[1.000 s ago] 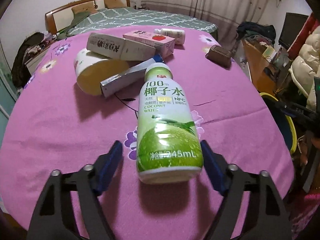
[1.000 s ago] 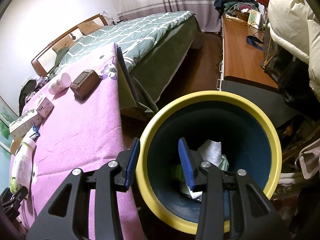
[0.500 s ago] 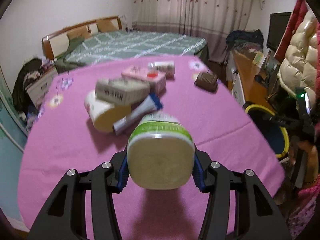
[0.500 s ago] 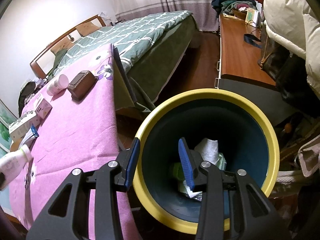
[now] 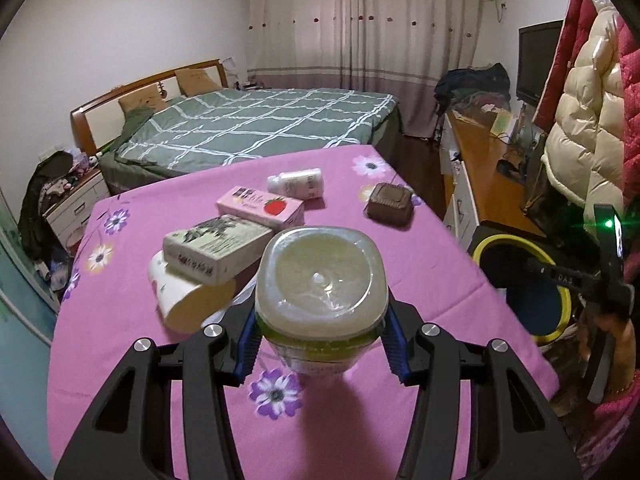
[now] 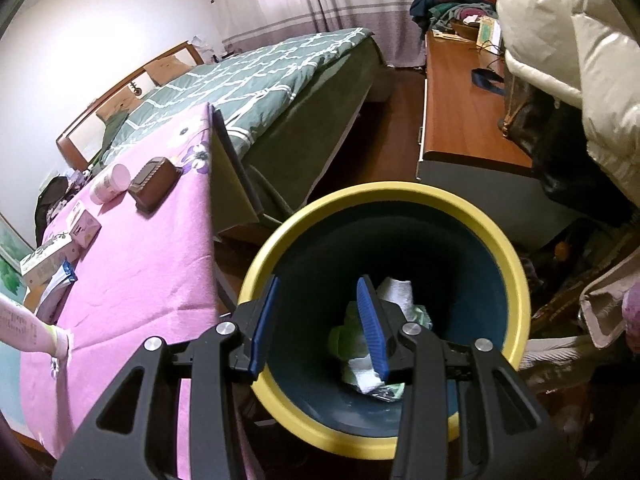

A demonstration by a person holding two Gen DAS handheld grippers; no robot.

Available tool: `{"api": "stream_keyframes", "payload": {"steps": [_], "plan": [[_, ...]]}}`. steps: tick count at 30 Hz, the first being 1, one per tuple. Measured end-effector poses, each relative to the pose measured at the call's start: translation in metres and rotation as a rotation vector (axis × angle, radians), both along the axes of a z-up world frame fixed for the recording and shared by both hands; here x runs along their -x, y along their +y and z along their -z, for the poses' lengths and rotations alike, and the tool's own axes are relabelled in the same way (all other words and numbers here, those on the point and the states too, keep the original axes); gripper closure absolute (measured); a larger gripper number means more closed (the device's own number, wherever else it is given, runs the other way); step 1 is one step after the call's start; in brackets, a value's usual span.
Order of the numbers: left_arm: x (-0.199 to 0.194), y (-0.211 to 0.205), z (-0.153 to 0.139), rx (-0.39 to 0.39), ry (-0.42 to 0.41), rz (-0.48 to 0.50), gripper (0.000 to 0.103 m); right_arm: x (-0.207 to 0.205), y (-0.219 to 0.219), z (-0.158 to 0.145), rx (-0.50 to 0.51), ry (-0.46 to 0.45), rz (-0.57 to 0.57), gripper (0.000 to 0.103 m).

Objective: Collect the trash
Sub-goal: 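Carry the bottle over the bin and open the left gripper, then move the right gripper to the table and grasp the blue-white wrapper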

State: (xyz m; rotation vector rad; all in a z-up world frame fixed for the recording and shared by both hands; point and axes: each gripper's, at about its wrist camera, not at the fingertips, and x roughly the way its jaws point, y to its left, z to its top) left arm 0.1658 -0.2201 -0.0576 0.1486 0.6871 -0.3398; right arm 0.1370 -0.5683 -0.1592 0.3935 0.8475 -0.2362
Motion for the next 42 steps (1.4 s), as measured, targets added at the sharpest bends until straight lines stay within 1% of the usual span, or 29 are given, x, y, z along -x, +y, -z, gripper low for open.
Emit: {"api": "stream_keyframes", "payload": {"steps": [5, 9, 12, 17, 18, 20, 23, 26, 30, 32, 33, 34, 35, 36, 38, 42], "plan": [[-0.001, -0.022, -0.008, 0.008, -0.01, 0.049, 0.052, 0.008, -0.016, 0.003, -0.008, 0.003, 0.031, 0.065], [0.001, -0.051, -0.019, 0.037, -0.011, 0.124, 0.052, 0.013, -0.028, 0.004, -0.011, 0.003, 0.047, 0.065], [0.002, -0.084, -0.03, 0.059, -0.018, 0.2, 0.052, 0.018, -0.039, 0.003, -0.009, 0.001, 0.065, 0.065], [0.003, -0.138, -0.035, 0.08, -0.018, 0.313, 0.052, 0.031, -0.06, 0.005, -0.012, -0.001, 0.108, 0.065], [0.003, -0.154, -0.033, 0.084, -0.009, 0.346, 0.052, 0.034, -0.064, 0.006, -0.013, 0.0, 0.116, 0.065], [0.002, -0.176, -0.03, 0.09, 0.007, 0.379, 0.052, 0.04, -0.071, 0.008, -0.014, 0.005, 0.133, 0.065], [-0.003, -0.212, -0.014, 0.095, 0.055, 0.428, 0.052, 0.045, -0.078, 0.01, -0.013, 0.011, 0.148, 0.065], [-0.007, -0.235, 0.004, 0.089, 0.09, 0.448, 0.052, 0.048, -0.084, 0.012, -0.013, 0.015, 0.16, 0.065], [-0.019, -0.263, 0.037, 0.084, 0.158, 0.451, 0.052, 0.051, -0.086, 0.012, -0.012, 0.019, 0.17, 0.065], [-0.024, -0.269, 0.051, 0.076, 0.179, 0.447, 0.052, 0.05, -0.084, 0.012, -0.009, 0.022, 0.17, 0.065], [-0.026, -0.272, 0.058, 0.066, 0.187, 0.445, 0.049, 0.05, -0.083, 0.012, -0.007, 0.024, 0.169, 0.065], [-0.027, -0.272, 0.062, 0.06, 0.187, 0.434, 0.044, 0.049, -0.082, 0.012, -0.006, 0.026, 0.168, 0.064], [-0.028, -0.269, 0.064, 0.059, 0.183, 0.422, 0.033, 0.049, -0.082, 0.011, -0.005, 0.028, 0.167, 0.065], [-0.027, -0.263, 0.062, 0.068, 0.175, 0.413, 0.03, 0.049, -0.081, 0.011, -0.003, 0.028, 0.166, 0.065], [-0.025, -0.251, 0.053, 0.077, 0.153, 0.407, 0.028, 0.048, -0.079, 0.011, -0.001, 0.031, 0.164, 0.064], [-0.017, -0.212, 0.024, 0.108, 0.102, 0.369, 0.019, 0.043, -0.069, 0.009, 0.002, 0.028, 0.148, 0.065]]}}
